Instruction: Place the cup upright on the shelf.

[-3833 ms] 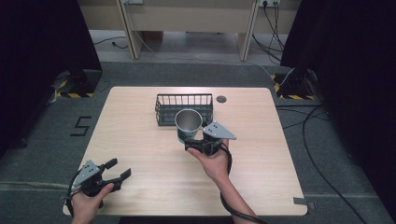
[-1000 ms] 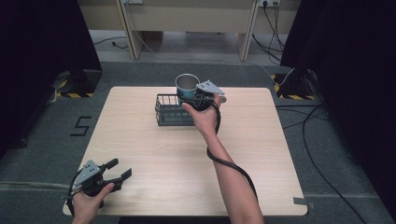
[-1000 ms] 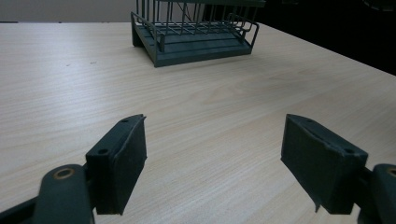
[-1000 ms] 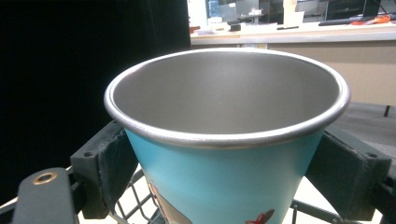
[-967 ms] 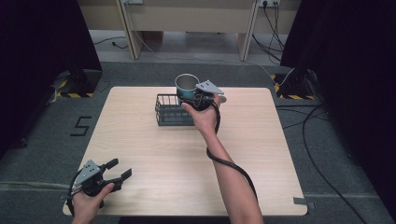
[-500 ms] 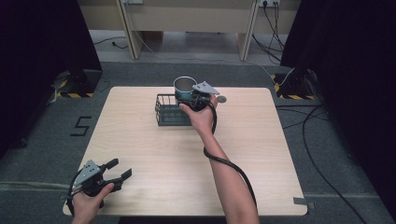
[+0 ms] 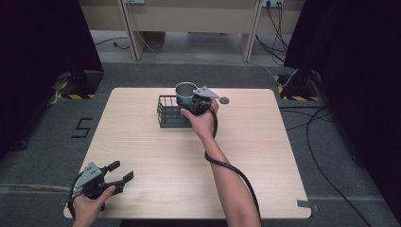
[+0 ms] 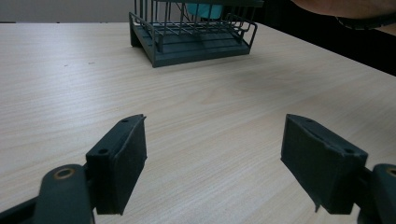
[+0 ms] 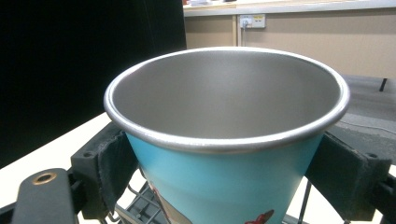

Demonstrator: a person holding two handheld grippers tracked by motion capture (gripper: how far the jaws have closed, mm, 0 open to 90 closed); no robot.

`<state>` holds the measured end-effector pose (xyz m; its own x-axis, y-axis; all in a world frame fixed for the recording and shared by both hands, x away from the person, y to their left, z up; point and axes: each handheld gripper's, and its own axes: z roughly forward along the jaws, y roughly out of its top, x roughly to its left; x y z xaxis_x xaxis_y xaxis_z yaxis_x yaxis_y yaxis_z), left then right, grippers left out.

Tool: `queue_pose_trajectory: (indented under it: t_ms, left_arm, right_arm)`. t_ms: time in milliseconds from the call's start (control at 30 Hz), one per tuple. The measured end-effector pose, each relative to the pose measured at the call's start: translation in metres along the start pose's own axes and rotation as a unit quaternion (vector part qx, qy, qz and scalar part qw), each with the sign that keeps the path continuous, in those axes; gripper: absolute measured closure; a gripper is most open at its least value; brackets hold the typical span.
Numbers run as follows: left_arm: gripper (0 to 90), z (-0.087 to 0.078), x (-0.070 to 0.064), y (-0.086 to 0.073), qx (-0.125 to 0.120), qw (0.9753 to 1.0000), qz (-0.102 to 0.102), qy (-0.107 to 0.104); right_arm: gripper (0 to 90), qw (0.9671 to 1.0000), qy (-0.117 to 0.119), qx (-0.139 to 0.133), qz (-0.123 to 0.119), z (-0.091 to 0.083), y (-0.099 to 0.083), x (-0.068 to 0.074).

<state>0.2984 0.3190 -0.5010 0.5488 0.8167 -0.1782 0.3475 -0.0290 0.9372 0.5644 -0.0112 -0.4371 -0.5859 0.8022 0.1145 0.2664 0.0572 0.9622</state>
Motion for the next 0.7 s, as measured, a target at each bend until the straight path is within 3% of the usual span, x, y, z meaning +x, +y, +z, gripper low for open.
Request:
queue_pose_trajectory:
  t_ms: [700]
  left_arm:
    - [22.0, 0.000, 0.000, 0.000, 0.001, 1.0000, 0.001, -0.001]
  right_arm:
    - [15.3, 0.9997, -0.005, 0.022, 0.007, 0.005, -0.014, -0.002]
